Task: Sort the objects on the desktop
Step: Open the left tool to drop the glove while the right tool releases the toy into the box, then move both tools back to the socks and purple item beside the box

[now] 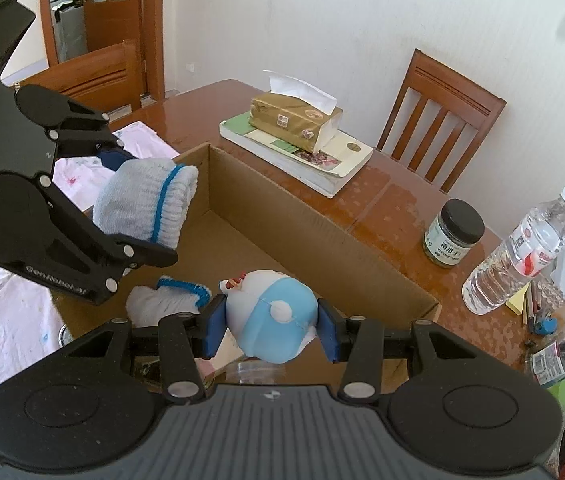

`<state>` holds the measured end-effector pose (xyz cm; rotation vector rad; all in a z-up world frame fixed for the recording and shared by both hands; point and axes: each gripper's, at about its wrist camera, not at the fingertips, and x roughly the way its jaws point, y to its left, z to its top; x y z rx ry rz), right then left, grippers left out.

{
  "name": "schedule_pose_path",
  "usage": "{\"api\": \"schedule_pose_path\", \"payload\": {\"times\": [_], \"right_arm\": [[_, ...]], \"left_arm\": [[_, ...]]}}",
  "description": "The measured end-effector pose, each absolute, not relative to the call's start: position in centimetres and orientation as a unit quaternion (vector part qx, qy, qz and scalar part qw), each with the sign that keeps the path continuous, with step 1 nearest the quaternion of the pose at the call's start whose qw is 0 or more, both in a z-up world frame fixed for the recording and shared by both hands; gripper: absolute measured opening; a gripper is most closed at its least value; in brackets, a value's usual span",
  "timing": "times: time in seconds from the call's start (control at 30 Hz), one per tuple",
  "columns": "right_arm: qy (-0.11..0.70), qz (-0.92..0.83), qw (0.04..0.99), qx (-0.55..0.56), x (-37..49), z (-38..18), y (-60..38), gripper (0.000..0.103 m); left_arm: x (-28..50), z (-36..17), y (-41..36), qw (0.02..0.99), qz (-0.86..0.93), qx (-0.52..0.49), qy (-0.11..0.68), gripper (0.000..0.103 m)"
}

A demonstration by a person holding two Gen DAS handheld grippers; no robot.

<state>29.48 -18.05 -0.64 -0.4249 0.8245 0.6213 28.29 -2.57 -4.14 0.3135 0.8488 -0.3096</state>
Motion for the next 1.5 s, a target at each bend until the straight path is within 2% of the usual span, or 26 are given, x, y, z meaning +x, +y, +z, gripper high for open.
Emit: {"api": "schedule_pose_path", "payload": {"times": [0.03, 0.07, 0.13, 0.4, 0.63, 0.83, 1.5], "right_arm": [[0.389, 0.292, 0.850, -0.202, 29.6, -0.7, -17.9, 0.055], [0.388, 0.287, 0.852, -0.203, 29.8, -0.8, -17.9, 0.067], [0.385, 0.277, 0.857, -0.202, 29.7, -0.9, -17.8, 0.081], [0.384, 0.279, 0.857, -0.200, 29.1, -1.1, -18.4, 0.087], [0.377, 0.286, 0.859, -0.195, 27.9, -0.7, -18.7, 0.098], [0.365, 0.293, 0.862, -0.193, 26.2, -0.3, -18.9, 0.103], [0.353, 0.283, 0.875, -0.170, 20.4, 0.1, -20.4, 0.103]], "left_arm": [[28.3, -4.1, -2.4, 0.889, -0.147, 0.147, 0.407, 0.086], [28.3, -4.1, -2.3, 0.891, -0.145, 0.143, 0.405, 0.088], [28.3, -3.9, -2.1, 0.893, -0.143, 0.140, 0.403, 0.090], [27.1, -3.6, -2.3, 0.890, -0.155, 0.154, 0.401, 0.093], [25.4, -3.1, -2.6, 0.889, -0.165, 0.167, 0.393, 0.094], [23.5, -2.2, -2.7, 0.890, -0.177, 0.171, 0.384, 0.094], [16.0, -0.1, -2.8, 0.900, -0.205, 0.174, 0.343, 0.097]]}}
